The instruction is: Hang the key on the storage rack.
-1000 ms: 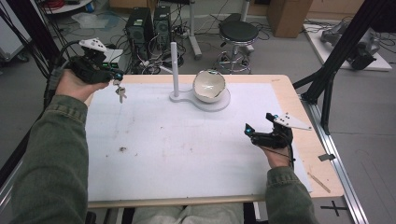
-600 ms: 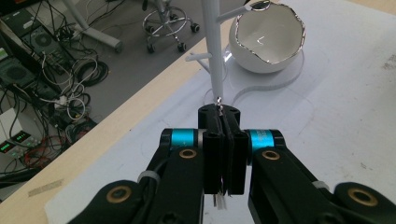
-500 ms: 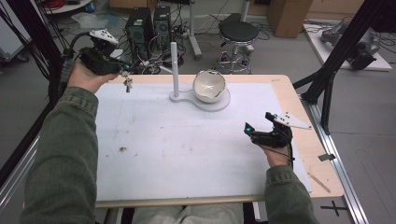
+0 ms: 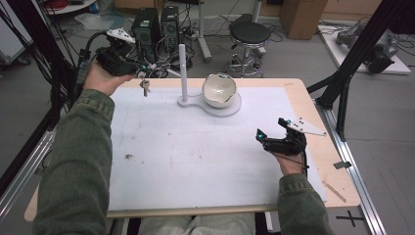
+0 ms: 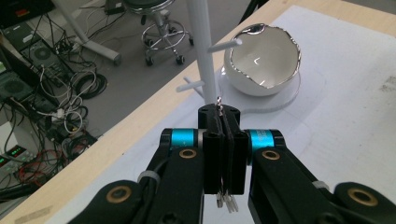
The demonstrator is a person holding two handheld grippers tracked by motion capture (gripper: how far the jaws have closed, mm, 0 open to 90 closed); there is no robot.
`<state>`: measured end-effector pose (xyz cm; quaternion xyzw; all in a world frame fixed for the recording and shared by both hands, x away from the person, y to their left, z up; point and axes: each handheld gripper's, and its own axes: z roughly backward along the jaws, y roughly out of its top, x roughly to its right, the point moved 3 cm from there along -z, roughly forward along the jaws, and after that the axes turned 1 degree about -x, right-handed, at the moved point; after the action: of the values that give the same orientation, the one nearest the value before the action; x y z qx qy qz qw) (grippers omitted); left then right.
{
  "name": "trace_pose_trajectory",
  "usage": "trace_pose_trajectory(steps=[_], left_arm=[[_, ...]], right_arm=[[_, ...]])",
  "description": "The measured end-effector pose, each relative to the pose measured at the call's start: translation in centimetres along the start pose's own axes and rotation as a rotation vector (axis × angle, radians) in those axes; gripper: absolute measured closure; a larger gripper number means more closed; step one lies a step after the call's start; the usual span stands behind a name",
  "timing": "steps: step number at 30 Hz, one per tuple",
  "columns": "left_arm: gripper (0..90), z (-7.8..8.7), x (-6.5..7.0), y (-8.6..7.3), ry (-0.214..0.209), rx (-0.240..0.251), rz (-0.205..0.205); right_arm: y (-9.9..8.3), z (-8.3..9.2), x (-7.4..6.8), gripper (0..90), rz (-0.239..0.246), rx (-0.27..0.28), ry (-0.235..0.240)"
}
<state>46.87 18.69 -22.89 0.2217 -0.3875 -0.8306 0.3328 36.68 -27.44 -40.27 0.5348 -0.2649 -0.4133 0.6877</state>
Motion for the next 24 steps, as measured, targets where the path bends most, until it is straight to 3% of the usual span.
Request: trace_pose_trajectory(steps=[14, 22, 24], left_arm=[[87.9, -2.2, 0.7, 2.3, 0.007, -0.019, -0.021], [88.0, -4.1, 1.4, 3.7, -0.004, -0.003, -0.041], [87.9, -4.8, 1.8, 4.0, 0.014, 0.003, -0.050]], right_arm=[[0.2, 0.5, 0.1, 0.5, -0.014, 0.023, 0.010], [0.1, 0.5, 0.0, 0.5, -0.020, 0.016, 0.013], [0.1, 0.5, 0.1, 0.5, -0.013, 0.021, 0.009]])
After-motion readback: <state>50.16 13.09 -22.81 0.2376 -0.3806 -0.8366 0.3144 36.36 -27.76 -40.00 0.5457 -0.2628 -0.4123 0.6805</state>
